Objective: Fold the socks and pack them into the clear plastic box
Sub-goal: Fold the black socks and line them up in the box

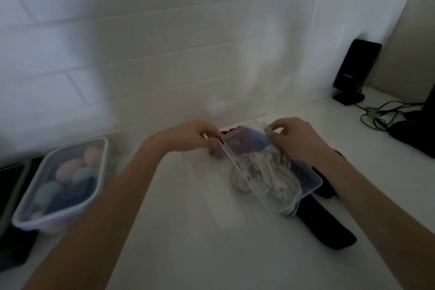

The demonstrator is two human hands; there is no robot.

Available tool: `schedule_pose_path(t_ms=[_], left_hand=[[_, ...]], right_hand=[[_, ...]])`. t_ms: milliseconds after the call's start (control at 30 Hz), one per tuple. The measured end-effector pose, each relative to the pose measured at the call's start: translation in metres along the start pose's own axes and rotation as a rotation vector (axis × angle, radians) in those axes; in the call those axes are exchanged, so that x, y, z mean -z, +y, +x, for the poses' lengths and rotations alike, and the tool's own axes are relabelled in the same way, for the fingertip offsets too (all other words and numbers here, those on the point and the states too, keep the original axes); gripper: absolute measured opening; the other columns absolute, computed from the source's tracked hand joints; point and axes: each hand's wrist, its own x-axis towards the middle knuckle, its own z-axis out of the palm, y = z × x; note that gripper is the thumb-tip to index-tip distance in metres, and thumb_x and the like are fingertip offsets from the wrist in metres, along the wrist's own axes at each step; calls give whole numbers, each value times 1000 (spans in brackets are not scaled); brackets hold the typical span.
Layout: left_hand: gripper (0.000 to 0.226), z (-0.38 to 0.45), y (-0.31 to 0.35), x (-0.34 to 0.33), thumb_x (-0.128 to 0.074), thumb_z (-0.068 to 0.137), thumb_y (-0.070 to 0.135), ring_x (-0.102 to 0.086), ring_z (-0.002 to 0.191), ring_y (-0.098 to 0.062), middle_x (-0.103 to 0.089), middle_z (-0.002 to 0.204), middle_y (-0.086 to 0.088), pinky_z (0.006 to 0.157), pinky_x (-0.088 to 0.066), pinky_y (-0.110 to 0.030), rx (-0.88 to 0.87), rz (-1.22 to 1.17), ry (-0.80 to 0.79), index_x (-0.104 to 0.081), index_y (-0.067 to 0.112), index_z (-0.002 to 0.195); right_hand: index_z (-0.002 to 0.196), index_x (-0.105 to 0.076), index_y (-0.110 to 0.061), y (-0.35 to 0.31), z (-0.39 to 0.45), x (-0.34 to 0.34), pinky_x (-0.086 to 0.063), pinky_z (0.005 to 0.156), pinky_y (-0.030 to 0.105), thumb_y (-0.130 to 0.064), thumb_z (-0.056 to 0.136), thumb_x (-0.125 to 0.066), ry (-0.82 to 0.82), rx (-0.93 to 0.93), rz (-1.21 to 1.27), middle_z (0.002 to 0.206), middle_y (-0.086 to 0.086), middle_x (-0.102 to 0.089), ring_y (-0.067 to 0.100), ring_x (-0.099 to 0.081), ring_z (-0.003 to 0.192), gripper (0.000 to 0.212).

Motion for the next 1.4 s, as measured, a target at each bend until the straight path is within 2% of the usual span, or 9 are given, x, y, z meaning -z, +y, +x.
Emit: schedule_pose_path(t_ms=[100,267,433,633,767,933,1133,1267,1400], left_hand=[[18,-23,8,-6,-58,88,12,-45,54,-4,-55,69,7,45,-36,-10,-3,-27,90,-68,18,103],[16,-88,13,-20,-56,89,13,-44,54,-7,-57,79,2,39,-33,-13,-3,-255,249,-64,23,99],[17,-132,5,-44,-56,90,14,-39,32,-1,-53,67,6,32,-29,-13,50,-389,483,-63,17,106],[20,-137,-5,-71,-56,89,10,-44,55,-4,-52,79,1,44,-35,-15,96,-608,731,-61,10,108],[19,-141,-10,-76,-57,88,10,-48,43,5,-52,72,6,37,-34,-9,117,-699,781,-62,16,106],[20,-147,-17,-79,-57,88,10,-47,51,-1,-52,72,7,41,-36,-11,135,-718,797,-61,18,106],[23,-141,-18,-86,-60,81,4,-42,52,-12,-59,69,2,43,-35,-18,225,-845,868,-67,13,101],[22,-139,-12,-93,-61,74,13,-49,56,-14,-65,75,-2,55,-39,-28,187,-825,841,-67,19,94],[28,-141,-8,-97,-57,62,25,-55,67,-17,-68,78,0,63,-41,-30,162,-814,820,-66,27,88]], right_hand=[[85,-71,-19,-4,-9,7,-43,50,19,-39,85,-62,28,-8,149,65,0,-65,9,-55,55,23],[99,-70,-16,0,-50,20,-40,56,25,-47,97,-33,40,-136,521,79,6,-62,17,-54,69,48],[110,-61,-15,3,-91,10,-52,74,32,-31,94,-50,-51,-246,742,98,7,-67,19,-61,78,24],[99,-61,-16,-5,-116,-7,-46,69,17,-22,93,-54,-81,-78,377,87,-6,-63,11,-59,81,11],[90,-64,-6,0,-122,-25,-37,62,24,-21,85,-64,-43,53,132,75,1,-59,13,-51,69,16],[82,-56,11,-3,-118,-33,-34,61,29,-16,86,-60,223,6,326,70,26,-51,21,-46,66,28],[101,-59,1,-26,-104,-21,-46,78,37,-18,96,-45,-170,-191,261,99,18,-63,29,-59,91,25],[112,-57,-4,-14,-104,-14,-42,64,24,-6,94,-39,93,-212,327,96,14,-59,22,-52,81,25],[84,-47,-17,7,-118,-23,-36,59,26,-28,88,-57,-95,-204,-99,86,8,-52,21,-49,78,16]])
